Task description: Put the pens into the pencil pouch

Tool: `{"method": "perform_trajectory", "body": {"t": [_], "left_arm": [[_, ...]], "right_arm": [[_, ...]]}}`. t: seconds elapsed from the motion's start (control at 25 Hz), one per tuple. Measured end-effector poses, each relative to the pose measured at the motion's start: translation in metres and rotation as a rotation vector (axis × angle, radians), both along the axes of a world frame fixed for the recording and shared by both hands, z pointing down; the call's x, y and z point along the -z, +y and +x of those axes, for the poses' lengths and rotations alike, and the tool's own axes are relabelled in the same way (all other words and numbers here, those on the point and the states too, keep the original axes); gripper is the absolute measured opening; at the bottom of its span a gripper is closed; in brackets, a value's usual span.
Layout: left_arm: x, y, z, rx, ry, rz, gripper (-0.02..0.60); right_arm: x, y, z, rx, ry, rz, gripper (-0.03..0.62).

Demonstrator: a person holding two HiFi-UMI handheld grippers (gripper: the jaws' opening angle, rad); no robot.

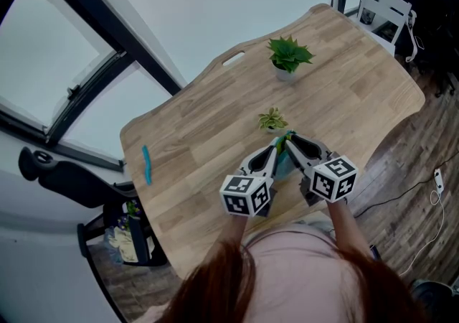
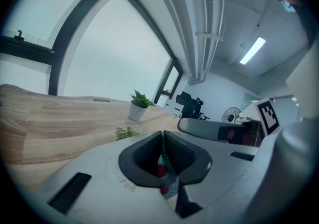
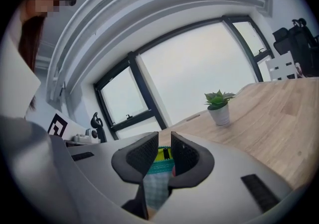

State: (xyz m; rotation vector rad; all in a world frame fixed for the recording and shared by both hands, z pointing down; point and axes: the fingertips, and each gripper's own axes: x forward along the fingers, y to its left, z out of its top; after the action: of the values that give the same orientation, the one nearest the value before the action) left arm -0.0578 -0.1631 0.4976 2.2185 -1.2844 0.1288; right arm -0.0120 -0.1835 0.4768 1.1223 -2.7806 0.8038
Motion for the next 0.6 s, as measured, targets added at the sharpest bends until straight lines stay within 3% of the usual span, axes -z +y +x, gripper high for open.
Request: {"method": "perform_trajectory", "body": {"t": [0.28, 0.6], "left_arm": [[0.0, 0.001, -0.001, -0.008, -0.013, 0.001, 0.014], [-0.004, 0.001, -0.006, -0.004, -0.02, -0.016, 0.015]], "right_arm": [[0.016, -0.004, 0.025, -0.087, -0.051, 0.018, 0.052], [0.014, -0.002, 0.043, -0.152, -0.038, 0.007, 0.051]]}}
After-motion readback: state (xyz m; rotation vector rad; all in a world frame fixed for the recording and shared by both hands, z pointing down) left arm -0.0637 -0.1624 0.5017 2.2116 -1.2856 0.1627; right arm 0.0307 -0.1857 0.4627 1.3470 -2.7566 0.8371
